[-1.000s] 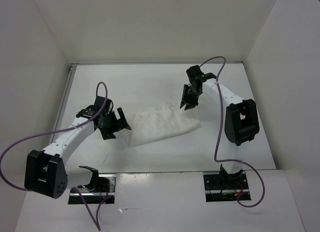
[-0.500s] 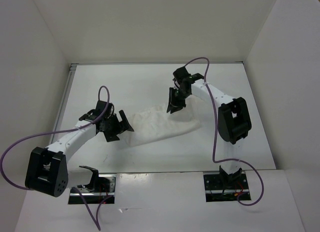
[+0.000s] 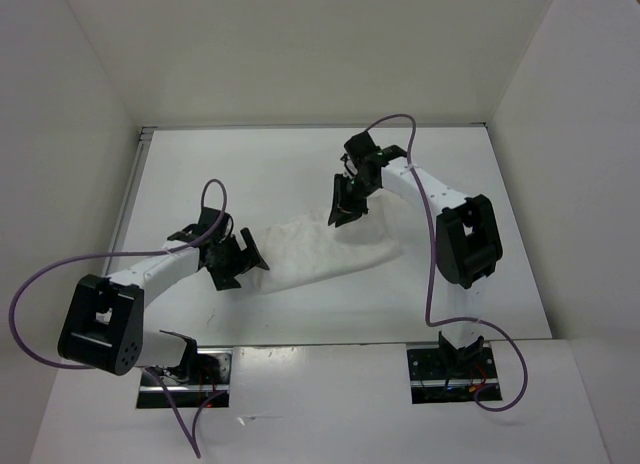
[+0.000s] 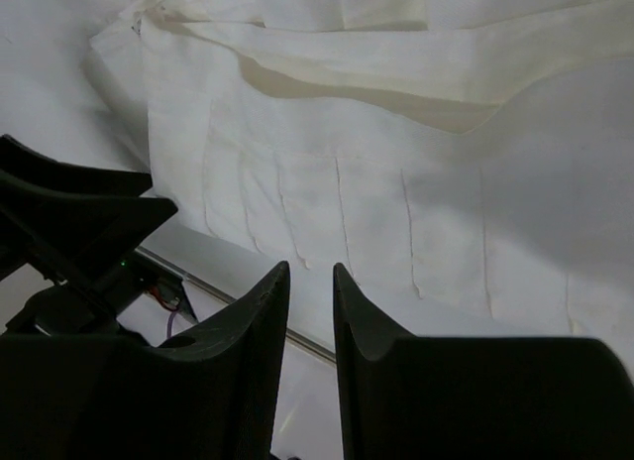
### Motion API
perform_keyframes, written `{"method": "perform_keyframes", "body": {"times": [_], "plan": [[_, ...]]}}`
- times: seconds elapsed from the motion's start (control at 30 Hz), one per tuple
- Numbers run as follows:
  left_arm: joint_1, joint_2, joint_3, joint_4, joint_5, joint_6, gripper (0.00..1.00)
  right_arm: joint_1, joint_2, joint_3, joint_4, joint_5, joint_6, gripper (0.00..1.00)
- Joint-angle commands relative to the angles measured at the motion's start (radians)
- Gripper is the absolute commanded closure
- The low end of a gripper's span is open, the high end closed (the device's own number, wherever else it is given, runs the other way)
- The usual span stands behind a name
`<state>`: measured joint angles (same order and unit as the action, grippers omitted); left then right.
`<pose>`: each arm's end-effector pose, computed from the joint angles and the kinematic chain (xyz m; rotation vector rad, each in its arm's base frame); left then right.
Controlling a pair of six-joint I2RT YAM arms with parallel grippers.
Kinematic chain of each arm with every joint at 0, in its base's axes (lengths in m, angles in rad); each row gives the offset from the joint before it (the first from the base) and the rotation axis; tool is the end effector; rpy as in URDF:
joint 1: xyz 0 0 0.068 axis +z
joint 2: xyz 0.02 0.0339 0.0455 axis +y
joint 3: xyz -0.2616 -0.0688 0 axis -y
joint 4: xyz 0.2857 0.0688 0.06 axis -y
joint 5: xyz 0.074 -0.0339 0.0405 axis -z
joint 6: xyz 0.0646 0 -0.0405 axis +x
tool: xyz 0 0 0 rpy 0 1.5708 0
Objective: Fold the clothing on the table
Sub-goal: Fold the skirt
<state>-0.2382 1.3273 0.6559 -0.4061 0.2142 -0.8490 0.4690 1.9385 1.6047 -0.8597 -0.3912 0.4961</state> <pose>0.2716 -0.0801 0.1159 -0.7596 2.6583 -0.6142 0.3929 0.2267 0.1964 -0.0702 2.8928 0.7637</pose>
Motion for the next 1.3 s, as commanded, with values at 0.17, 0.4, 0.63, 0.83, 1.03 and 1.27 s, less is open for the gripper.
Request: {"method": "perform_keyframes", "body": {"times": [0.17,0.4,0.63,0.83,1.03,1.27], "plan": [[-0.004,0.105,-0.015,0.13,0.019,0.007,0.15,0.023,-0.016,0.058,-0.048,-0.025,-0.005,0.71],[-0.013,0.154,-0.015,0.141,0.033,0.018,0.8,0.023,-0.026,0.067,-0.067,-0.006,-0.005,0.71],[-0.023,0.153,0.028,0.076,-0.012,0.027,1.0,0.023,-0.055,-0.021,-0.104,-0.017,-0.043,0.72],[-0.023,0.165,0.1,0.066,-0.021,0.047,1.0,0.032,-0.079,-0.127,-0.075,-0.101,-0.08,1.0],[-0.023,0.185,0.111,0.066,0.001,0.056,1.0,0.042,0.002,-0.178,-0.006,-0.198,-0.093,1.0],[-0.023,0.161,0.171,0.012,0.001,0.056,1.0,0.066,0.126,-0.178,0.031,-0.207,-0.093,1.0]]}}
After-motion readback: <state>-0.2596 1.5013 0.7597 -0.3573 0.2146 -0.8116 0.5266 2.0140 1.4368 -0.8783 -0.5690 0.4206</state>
